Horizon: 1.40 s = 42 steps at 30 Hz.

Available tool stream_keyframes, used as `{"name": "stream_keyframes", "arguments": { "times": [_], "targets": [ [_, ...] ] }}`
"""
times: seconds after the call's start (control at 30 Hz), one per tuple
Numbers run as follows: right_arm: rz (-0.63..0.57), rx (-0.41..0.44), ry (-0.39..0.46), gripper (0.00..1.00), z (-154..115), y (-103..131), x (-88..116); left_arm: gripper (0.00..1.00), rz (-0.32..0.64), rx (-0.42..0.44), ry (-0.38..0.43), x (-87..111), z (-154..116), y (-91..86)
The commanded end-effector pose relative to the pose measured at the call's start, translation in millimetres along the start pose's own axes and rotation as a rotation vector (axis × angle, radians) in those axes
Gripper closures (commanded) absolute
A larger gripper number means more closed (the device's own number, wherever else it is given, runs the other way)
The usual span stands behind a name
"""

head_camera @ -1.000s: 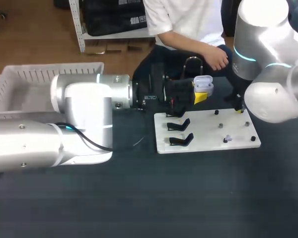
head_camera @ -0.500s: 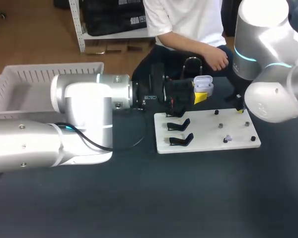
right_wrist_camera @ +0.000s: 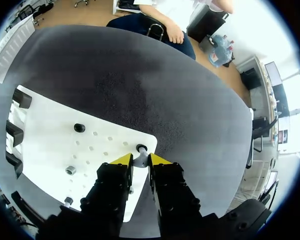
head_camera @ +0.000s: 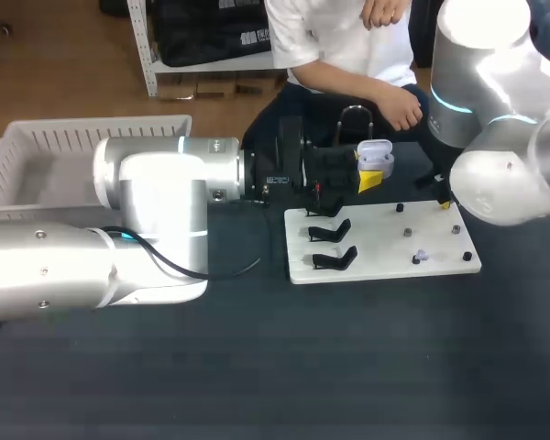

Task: Pick up each earbud case from the left stands, insert the matching earbuds, close the lid, and place the case in the box.

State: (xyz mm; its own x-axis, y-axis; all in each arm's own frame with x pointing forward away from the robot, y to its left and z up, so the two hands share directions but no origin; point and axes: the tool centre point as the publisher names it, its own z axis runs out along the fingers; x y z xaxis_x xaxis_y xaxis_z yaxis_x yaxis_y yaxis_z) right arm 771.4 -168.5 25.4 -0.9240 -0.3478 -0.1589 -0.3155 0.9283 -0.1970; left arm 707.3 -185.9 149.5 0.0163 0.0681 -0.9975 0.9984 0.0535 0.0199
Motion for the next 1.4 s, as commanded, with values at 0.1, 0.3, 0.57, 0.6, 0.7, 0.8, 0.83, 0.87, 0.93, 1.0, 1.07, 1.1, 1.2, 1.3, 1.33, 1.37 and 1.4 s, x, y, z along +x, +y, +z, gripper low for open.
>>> {"name": "stream_keyframes", "arguments": {
  "times": [0.1, 0.3, 0.57, 0.6, 0.7, 0.8, 0.83, 0.87, 0.93, 1.0, 1.07, 1.1, 1.2, 1.3, 1.33, 1.37, 1.4],
  "targets": [
    [0.007, 0.02, 0.005, 1.0, -14.0, -2.3, -2.1, 1.0, 0.004, -0.007, -0.007, 1.4, 0.0, -1.8],
    [0.002, 0.029, 0.007, 1.0, -35.7, -4.5, -2.9, 1.0, 0.004, -0.007, -0.007, 1.4, 0.0, -1.8],
    [0.0, 0.025, 0.017, 1.0, -77.5, 0.7, -0.1, 1.0, 0.004, -0.007, -0.007, 1.4, 0.0, -1.8],
    [0.0, 0.027, 0.024, 1.0, -83.6, 1.5, 0.8, 1.0, 0.004, -0.007, -0.007, 1.4, 0.0, -1.8],
    [0.012, 0.017, 0.026, 1.0, -101.2, 3.4, 3.5, 1.0, 0.004, -0.007, -0.007, 1.4, 0.0, -1.8],
    [0.025, 0.018, 0.039, 1.0, -117.0, 4.6, 6.2, 1.0, 0.004, -0.007, -0.007, 1.4, 0.0, -1.8],
    [0.034, 0.011, 0.041, 1.0, -122.4, 5.6, 6.8, 1.0, 0.004, -0.007, -0.007, 1.4, 0.0, -1.8],
    [0.027, 0.026, 0.065, 1.0, -127.1, 6.5, 7.7, 1.0, 0.004, -0.007, -0.007, 1.4, 0.0, -1.8],
    [0.045, 0.009, 0.061, 1.0, -137.4, 8.8, 9.4, 1.0, 0.004, -0.007, -0.007, 1.4, 0.0, -1.8],
    [0.057, 0.028, 0.072, 1.0, -147.0, 11.6, 11.2, 1.0, 0.004, -0.007, -0.007, 1.4, 0.0, -1.8],
    [0.062, 0.028, 0.075, 1.0, -156.7, 15.5, 13.1, 1.0, 0.004, -0.007, -0.007, 1.4, 0.0, -1.8],
    [0.074, 0.036, 0.069, 1.0, -161.1, 15.6, 14.1, 1.0, 0.004, -0.007, -0.007, 1.4, 0.0, -1.8],
    [0.098, 0.036, 0.063, 1.0, -175.5, 21.7, 18.0, 1.0, 0.004, -0.007, -0.007, 1.4, 0.0, -1.8],
    [0.118, 0.042, 0.07, 1.0, -188.9, 27.8, 21.3, 1.0, 0.004, -0.007, -0.007, 1.4, 0.0, -1.8],
    [0.123, 0.043, 0.073, 1.0, -193.0, 29.3, 22.7, 1.0, 0.004, -0.007, -0.007, 1.4, 0.0, -1.8],
    [0.134, 0.052, 0.073, 1.0, -197.0, 30.8, 24.0, 1.0, 0.004, -0.007, -0.007, 1.4, 0.0, -1.8],
    [0.141, 0.053, 0.081, 1.0, -200.7, 32.4, 25.3, 1.0, 0.004, -0.007, -0.007, 1.4, 0.0, -1.8]
  ]
}}
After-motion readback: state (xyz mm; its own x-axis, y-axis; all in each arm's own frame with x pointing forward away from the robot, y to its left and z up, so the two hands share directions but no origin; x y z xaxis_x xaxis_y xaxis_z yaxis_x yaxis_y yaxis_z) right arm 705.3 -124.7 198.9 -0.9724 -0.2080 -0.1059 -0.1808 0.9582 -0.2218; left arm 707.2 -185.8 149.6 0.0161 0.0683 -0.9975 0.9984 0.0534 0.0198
